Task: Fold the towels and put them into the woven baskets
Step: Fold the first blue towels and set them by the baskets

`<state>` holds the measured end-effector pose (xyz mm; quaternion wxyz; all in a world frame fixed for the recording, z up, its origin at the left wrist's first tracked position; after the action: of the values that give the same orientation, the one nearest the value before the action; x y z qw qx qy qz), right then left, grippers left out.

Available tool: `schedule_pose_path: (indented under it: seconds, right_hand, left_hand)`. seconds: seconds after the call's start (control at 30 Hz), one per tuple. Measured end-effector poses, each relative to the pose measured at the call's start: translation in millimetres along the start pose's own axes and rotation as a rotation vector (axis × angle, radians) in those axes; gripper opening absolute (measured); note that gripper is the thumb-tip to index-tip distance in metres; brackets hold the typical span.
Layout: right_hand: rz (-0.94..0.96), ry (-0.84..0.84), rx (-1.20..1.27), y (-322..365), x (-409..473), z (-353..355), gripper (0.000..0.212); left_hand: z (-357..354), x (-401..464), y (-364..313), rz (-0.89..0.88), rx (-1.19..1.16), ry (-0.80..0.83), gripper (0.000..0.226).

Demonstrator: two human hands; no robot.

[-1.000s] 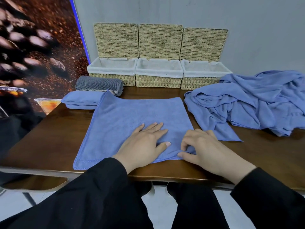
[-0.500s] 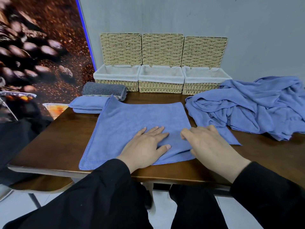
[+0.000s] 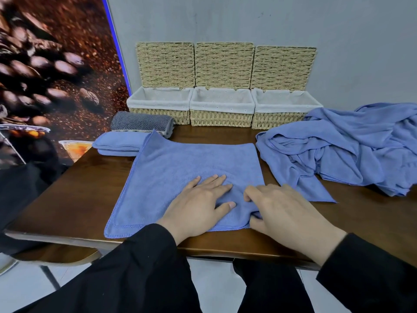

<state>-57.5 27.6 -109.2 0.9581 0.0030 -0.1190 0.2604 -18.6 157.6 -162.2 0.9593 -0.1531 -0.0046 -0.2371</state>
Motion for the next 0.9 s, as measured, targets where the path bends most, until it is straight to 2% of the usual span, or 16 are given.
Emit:
schedule_pose_path:
  seconds: [0.07, 0.13, 0.2, 0.3, 0.47, 0.57, 0.63, 0.7, 0.77, 0.83, 0.9]
  right_hand:
    - [0.014, 0.012, -0.076, -1, 3, -1, 0.027]
    - [0.006, 0.002, -0.12, -2, 6, 4, 0.047]
    - [0.005, -0.065, -0.145, -1, 9, 9, 0.062]
    - [0.057, -0.144, -0.185, 1, 4, 9, 0.065]
    - [0.084, -0.16, -0.163, -4, -5, 13, 0.05]
    - [0.026, -0.029, -0.114, -8, -6, 9, 0.039]
    - [-0.064, 0.072, -0.049, -17, -6, 6, 0.023]
    - [-0.161, 0.178, 0.159, -28, -11, 1, 0.017]
    - [-0.234, 0.194, 0.376, -36, -17, 0, 0.015]
    - [-0.309, 0.197, 0.571, -43, -23, 0, 0.011]
    - [-0.361, 0.194, 0.703, -47, -28, -1, 0.01]
  left_hand:
    - [0, 0, 1, -0.001, 0.0, -0.004, 0.061]
    - [-1, 1, 1, -0.005, 0.009, -0.007, 0.061]
    - [0, 1, 0, -0.007, 0.019, -0.006, 0.061]
    - [-1, 0, 1, -0.006, 0.016, 0.003, 0.062]
    - [-1, 2, 0, -0.006, 0.018, 0.003, 0.063]
    - [-1, 0, -1, -0.011, 0.007, 0.007, 0.063]
    - [1, 1, -2, -0.006, -0.013, 0.022, 0.063]
    - [6, 1, -4, 0.005, -0.04, 0.028, 0.063]
    - [18, -4, -16, -0.015, -0.083, -0.025, 0.057]
    - [30, -10, -36, -0.071, -0.144, -0.097, 0.043]
    - [30, -11, -58, -0.128, -0.199, -0.104, 0.029]
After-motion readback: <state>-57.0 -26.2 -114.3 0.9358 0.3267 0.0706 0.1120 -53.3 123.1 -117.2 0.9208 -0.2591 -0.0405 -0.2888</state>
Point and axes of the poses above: each hand's wrist, its own x-axis towards the middle knuckle, its own z-axis out of the back of the hand, y = z × x, the point moved 9 cm from there along x, towards the middle knuckle, and after that the axes turned 1 degree about -x, right-handed, at the moved point
